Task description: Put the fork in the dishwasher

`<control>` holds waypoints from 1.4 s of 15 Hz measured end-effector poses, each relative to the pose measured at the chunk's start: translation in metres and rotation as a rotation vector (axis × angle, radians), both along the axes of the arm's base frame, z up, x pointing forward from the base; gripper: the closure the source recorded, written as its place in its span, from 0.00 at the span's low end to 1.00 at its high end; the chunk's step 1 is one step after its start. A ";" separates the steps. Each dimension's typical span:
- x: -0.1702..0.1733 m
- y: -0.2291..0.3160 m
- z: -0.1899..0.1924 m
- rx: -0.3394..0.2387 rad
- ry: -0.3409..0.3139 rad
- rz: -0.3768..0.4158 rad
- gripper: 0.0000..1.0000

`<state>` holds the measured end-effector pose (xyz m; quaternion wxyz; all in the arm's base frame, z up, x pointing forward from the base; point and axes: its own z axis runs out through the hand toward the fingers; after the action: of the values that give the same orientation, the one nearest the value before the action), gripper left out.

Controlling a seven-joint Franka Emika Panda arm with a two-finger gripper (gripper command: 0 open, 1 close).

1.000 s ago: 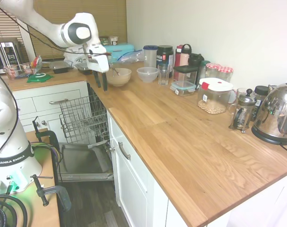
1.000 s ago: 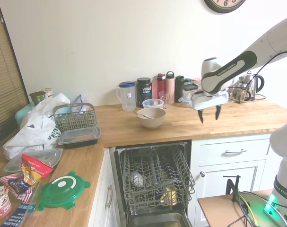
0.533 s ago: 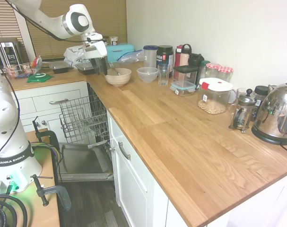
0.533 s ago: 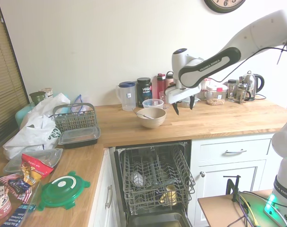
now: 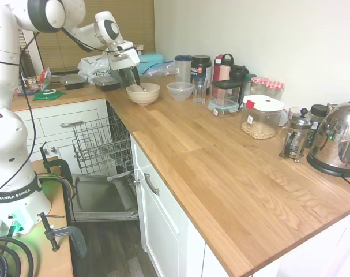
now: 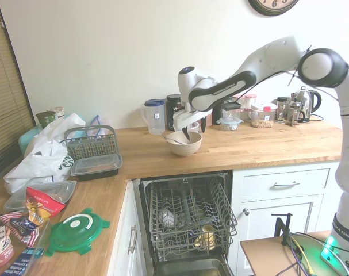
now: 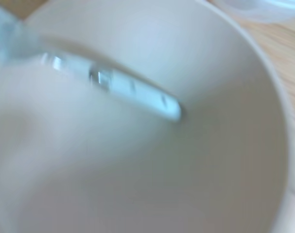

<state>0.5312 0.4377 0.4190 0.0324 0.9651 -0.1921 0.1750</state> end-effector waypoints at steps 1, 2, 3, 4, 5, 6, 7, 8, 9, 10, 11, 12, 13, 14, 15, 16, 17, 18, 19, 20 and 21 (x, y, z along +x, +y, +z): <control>0.019 0.003 -0.010 0.013 0.001 0.024 0.00; 0.034 0.007 -0.017 0.028 0.004 0.052 0.00; 0.044 0.011 -0.023 0.045 0.015 0.077 0.00; 0.053 0.015 -0.028 0.061 0.033 0.099 0.00; 0.061 0.018 -0.034 0.071 0.046 0.116 0.00; 0.068 0.021 -0.041 0.074 0.055 0.129 0.00; 0.073 0.024 -0.046 0.077 0.060 0.140 0.00; 0.076 0.028 -0.050 0.086 0.067 0.149 1.00; 0.080 0.030 -0.052 0.092 0.070 0.152 1.00; 0.084 0.031 -0.053 0.095 0.071 0.155 1.00; 0.086 0.032 -0.054 0.097 0.071 0.158 1.00; 0.087 0.033 -0.054 0.097 0.069 0.159 1.00; 0.088 0.034 -0.053 0.097 0.067 0.159 1.00; 0.088 0.035 -0.054 0.097 0.067 0.160 1.00; 0.088 0.035 -0.054 0.097 0.067 0.160 1.00; 0.088 0.035 -0.054 0.097 0.067 0.159 1.00; 0.088 0.035 -0.054 0.097 0.067 0.159 1.00; 0.088 0.035 -0.054 0.096 0.066 0.160 1.00; 0.087 0.035 -0.053 0.097 0.065 0.161 1.00; 0.087 0.036 -0.051 0.098 0.061 0.163 1.00; 0.086 0.037 -0.046 0.100 0.055 0.165 1.00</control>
<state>0.6170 0.4749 0.3727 -0.0249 0.9825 -0.1196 0.1405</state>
